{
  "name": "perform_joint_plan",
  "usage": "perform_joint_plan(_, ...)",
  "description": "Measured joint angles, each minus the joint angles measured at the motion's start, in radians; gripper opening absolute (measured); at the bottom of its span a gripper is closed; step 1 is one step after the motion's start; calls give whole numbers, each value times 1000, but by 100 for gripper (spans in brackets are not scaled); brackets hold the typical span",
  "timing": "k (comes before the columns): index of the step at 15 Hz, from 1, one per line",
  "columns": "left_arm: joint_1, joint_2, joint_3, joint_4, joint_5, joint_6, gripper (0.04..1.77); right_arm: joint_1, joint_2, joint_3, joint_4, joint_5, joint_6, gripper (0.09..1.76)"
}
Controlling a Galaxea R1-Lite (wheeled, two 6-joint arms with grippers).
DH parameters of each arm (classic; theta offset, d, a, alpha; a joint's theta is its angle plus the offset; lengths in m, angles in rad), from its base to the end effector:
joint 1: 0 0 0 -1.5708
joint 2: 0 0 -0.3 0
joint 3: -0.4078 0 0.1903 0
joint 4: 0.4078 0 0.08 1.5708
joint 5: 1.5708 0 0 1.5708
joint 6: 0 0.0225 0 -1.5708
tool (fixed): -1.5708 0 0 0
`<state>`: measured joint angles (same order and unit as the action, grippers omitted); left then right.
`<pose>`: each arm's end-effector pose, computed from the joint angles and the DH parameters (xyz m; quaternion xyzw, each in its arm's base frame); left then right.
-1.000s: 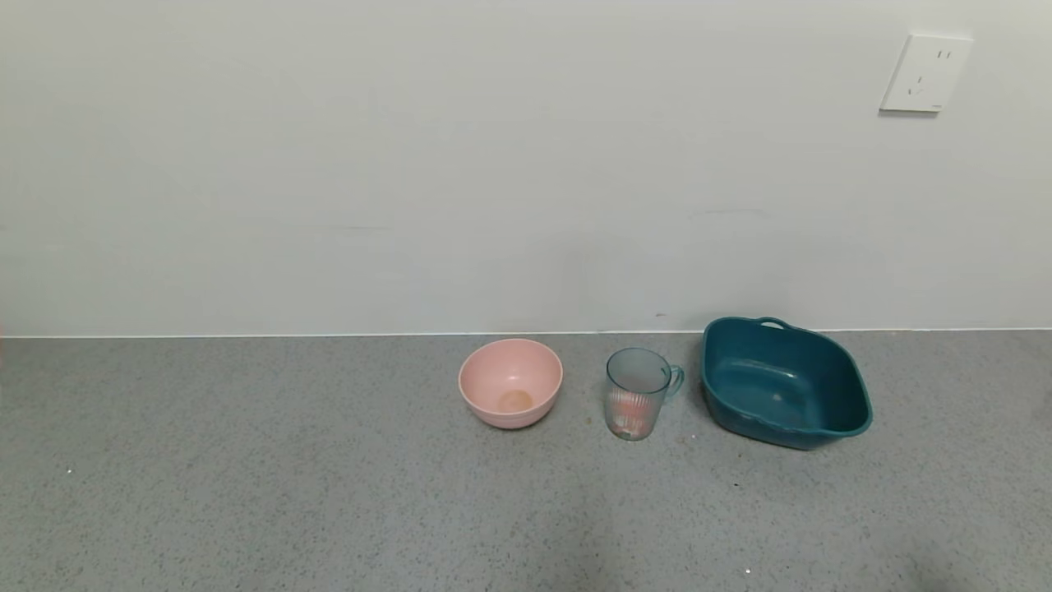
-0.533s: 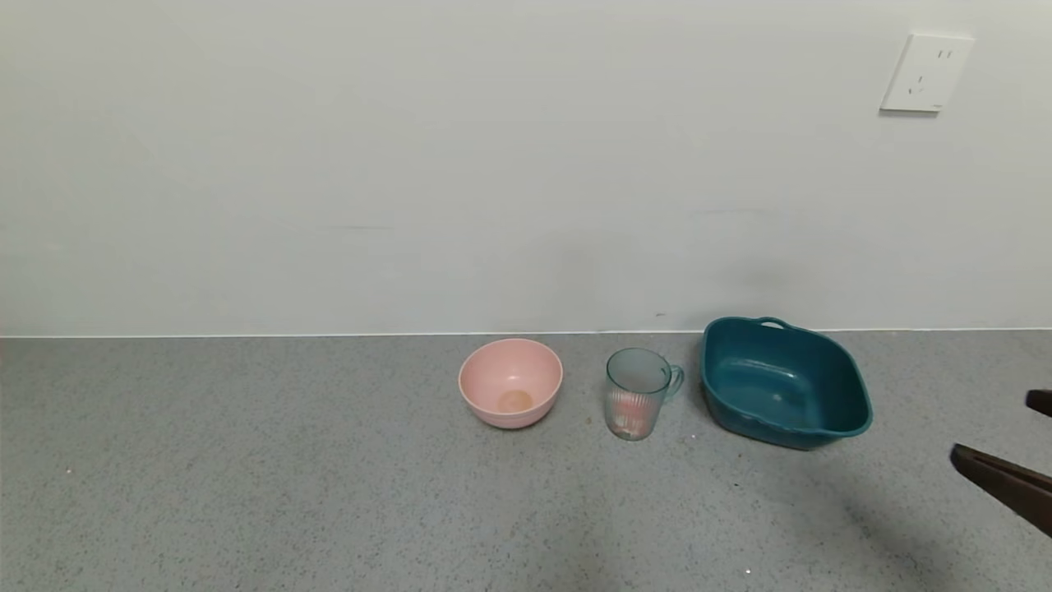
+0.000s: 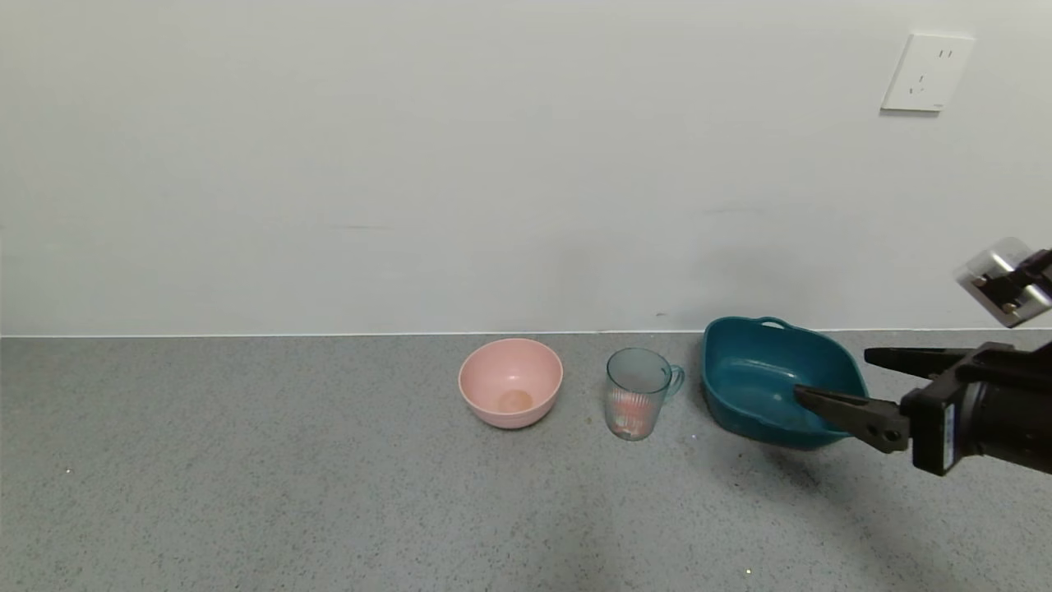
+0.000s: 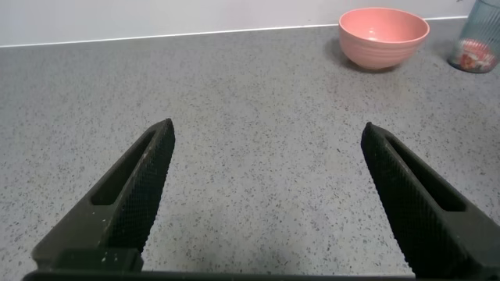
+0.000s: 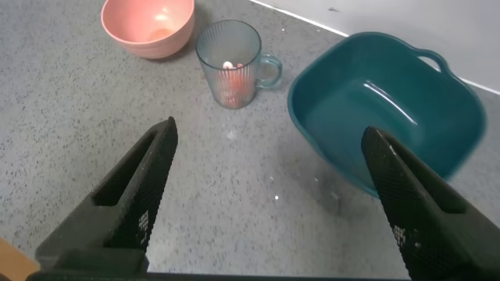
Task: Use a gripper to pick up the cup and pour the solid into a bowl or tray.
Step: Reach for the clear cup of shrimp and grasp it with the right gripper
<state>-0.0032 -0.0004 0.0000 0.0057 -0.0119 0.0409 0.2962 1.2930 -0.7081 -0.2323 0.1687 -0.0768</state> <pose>-0.0228 -0.0002 0.0749 0.0204 0.0025 -0.0076 0.9998 0.1911 0.0623 0.2197 -0.0479 0.1662 0.2333 0.9569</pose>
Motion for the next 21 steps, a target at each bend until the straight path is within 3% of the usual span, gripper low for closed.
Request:
perform_joint_plan(11, 0, 0, 0, 0, 0, 0, 172, 129, 370, -204, -86, -3, 41, 171)
perform_joint_plan(21, 0, 0, 0, 0, 0, 0, 172, 177, 589, -222, -161, -6, 63, 171)
